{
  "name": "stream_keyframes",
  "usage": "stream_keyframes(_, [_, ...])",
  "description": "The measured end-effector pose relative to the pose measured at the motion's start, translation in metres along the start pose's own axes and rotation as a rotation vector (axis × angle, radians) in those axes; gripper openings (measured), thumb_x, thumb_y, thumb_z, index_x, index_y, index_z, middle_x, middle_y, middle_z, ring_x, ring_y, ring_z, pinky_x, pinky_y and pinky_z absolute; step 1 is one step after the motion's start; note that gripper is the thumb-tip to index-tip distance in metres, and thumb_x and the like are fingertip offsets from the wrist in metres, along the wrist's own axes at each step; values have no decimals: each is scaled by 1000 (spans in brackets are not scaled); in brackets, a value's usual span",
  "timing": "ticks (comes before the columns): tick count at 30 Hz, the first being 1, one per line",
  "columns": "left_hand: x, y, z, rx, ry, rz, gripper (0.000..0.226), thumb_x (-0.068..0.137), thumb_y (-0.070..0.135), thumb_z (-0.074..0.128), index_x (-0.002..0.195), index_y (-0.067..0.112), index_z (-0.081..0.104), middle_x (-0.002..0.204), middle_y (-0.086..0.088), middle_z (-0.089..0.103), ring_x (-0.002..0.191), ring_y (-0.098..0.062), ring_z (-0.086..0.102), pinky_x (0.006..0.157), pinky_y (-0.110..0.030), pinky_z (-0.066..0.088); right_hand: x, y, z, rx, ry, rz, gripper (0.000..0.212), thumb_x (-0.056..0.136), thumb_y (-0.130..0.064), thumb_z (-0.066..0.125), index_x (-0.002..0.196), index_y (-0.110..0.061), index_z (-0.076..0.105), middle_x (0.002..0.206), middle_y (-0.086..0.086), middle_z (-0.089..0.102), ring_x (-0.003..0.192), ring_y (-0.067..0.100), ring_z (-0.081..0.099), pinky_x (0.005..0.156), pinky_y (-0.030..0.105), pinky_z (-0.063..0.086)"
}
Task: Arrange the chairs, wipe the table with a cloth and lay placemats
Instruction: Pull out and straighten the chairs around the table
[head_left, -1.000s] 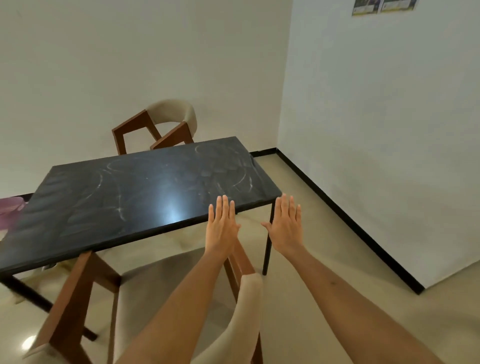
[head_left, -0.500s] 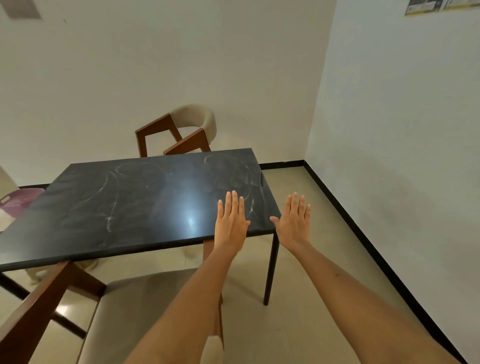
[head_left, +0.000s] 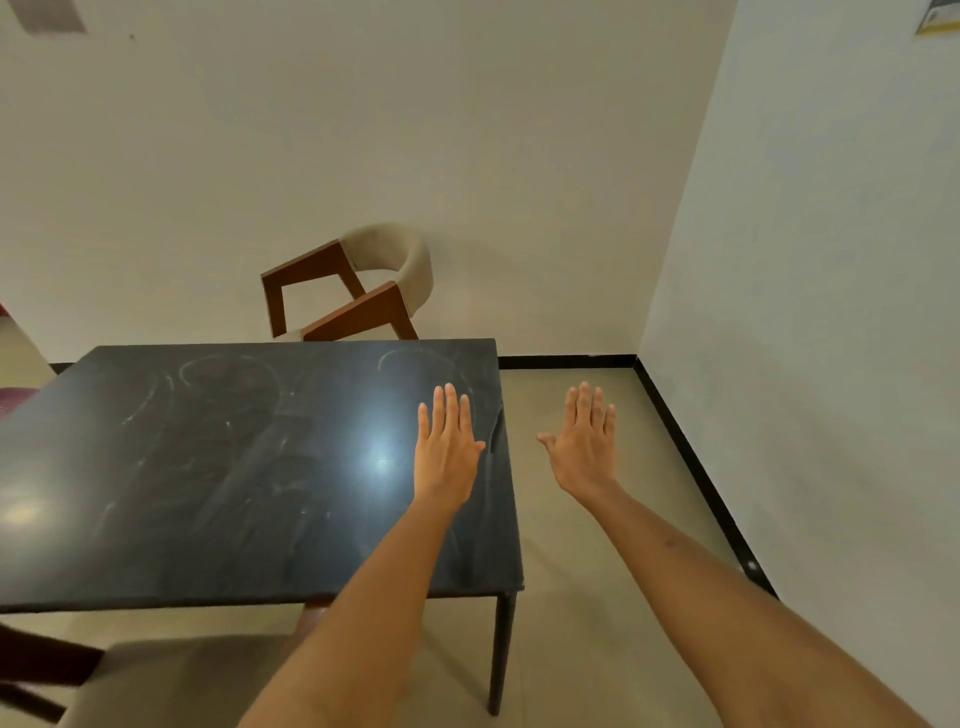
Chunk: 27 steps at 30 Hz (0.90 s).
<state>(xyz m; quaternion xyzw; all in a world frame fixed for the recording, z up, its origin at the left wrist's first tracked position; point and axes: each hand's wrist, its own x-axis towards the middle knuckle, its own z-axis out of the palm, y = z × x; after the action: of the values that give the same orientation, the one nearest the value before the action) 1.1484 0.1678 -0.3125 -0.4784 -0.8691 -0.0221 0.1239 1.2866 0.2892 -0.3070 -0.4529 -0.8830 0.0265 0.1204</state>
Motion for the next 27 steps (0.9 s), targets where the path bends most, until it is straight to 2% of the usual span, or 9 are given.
stream_keyframes(6, [92,44,5,23,24,13,68,102,43,23,149,3,-7,156,-21,-9,144,-33,-12,117,-47,-3,82,45,6,26,-33,-54,85,98,-52,38,151,-3,-6,160,15,-10,147,31,-13,120,43,-5])
stream_keyframes(12, [188,91,30,26,26,-39,69,102,43,25,149,3,-5,157,-21,-8,145,-34,-10,117,-47,-3,188,101,15,21,-107,-183,87,96,-56,37,152,-6,-7,160,12,-11,147,28,-14,118,40,-8])
stream_keyframes(20, [325,164,54,-23,71,-127,68,101,42,32,149,2,7,157,-21,1,145,-33,-3,117,-47,-1,344,187,19,-67,-117,-331,84,98,-54,35,152,-4,-6,161,13,-9,147,30,-13,120,43,-5])
stream_keyframes(27, [417,172,80,30,31,-196,68,101,43,27,150,3,2,157,-21,-3,145,-33,-7,116,-46,-3,456,203,41,-62,-126,-402,82,99,-53,33,152,-4,-6,160,13,-10,147,30,-14,120,44,-4])
